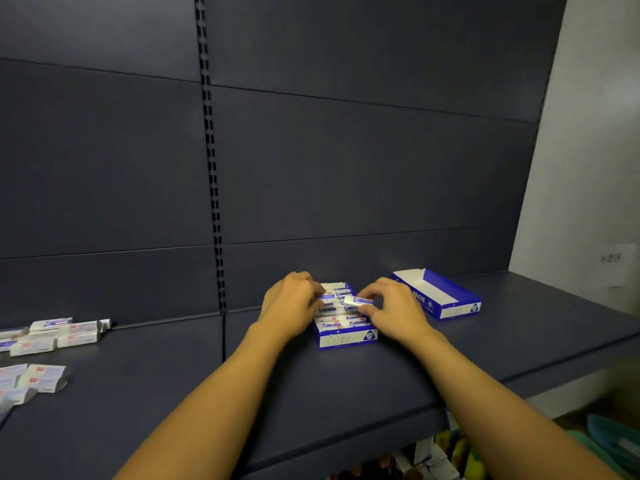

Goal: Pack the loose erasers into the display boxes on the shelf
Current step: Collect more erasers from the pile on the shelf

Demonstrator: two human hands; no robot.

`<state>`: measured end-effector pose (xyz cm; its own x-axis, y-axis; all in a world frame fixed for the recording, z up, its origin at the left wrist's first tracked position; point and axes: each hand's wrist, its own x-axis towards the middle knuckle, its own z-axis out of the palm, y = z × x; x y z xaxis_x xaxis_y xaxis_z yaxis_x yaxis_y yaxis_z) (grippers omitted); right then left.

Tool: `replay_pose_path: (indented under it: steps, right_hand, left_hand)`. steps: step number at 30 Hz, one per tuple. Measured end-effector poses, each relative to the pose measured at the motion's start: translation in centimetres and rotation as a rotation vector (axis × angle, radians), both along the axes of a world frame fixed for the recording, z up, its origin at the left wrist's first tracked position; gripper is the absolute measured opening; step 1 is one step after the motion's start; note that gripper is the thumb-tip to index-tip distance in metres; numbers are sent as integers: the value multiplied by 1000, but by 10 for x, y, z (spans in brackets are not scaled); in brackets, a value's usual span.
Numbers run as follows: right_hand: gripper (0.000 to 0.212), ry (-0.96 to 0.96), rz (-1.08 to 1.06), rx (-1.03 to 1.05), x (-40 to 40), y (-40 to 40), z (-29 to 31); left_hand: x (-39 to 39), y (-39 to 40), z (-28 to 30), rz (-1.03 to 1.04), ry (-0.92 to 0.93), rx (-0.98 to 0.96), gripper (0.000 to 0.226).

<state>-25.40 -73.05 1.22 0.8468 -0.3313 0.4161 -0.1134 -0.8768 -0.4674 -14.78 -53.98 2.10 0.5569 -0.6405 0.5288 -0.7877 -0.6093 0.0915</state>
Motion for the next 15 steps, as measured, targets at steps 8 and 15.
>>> replay_pose_path:
  steps: [8,15]
  right_hand:
    - [23,-70,183,59,33,-29,-18]
    - [23,-43,378,35,52,-48,-16]
  left_hand:
    - [15,-9,0,-20,-52,143,36]
    - [21,-12,-10,11,116,116,38]
